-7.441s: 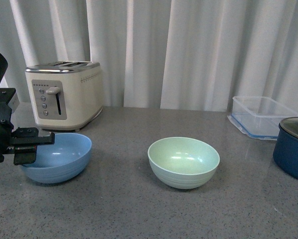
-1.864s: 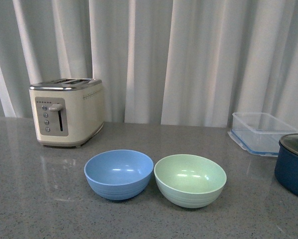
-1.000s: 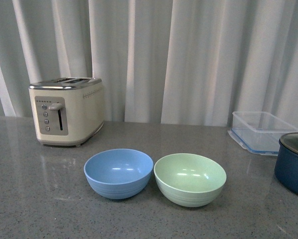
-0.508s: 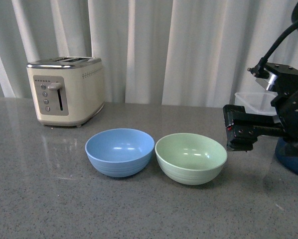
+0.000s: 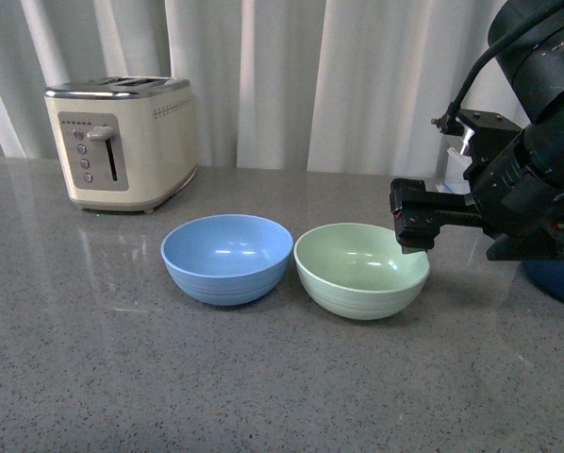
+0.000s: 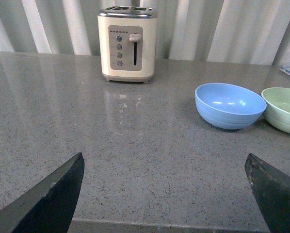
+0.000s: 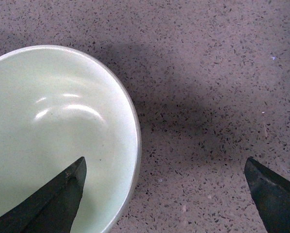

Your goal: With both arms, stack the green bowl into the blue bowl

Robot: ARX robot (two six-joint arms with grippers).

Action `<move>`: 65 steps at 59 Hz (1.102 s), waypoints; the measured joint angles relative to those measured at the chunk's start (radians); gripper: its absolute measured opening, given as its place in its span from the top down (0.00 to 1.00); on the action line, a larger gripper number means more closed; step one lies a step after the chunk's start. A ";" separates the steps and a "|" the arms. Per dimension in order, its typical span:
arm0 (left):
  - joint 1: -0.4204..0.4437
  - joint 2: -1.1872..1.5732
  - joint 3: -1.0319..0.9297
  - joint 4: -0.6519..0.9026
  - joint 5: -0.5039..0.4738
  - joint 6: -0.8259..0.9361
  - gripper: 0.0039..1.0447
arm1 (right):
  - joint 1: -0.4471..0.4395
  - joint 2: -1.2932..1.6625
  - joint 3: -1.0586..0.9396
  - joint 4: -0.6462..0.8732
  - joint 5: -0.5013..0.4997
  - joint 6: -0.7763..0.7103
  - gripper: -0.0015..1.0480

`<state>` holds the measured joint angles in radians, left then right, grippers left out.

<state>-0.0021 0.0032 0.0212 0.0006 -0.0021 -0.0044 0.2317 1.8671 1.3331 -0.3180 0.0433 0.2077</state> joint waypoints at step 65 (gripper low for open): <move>0.000 0.000 0.000 0.000 0.000 0.000 0.06 | 0.048 0.120 0.054 0.056 -0.011 -0.036 0.46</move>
<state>-0.0021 0.0032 0.0212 0.0006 -0.0025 -0.0044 0.2794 1.9869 1.3872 -0.2619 0.0326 0.1719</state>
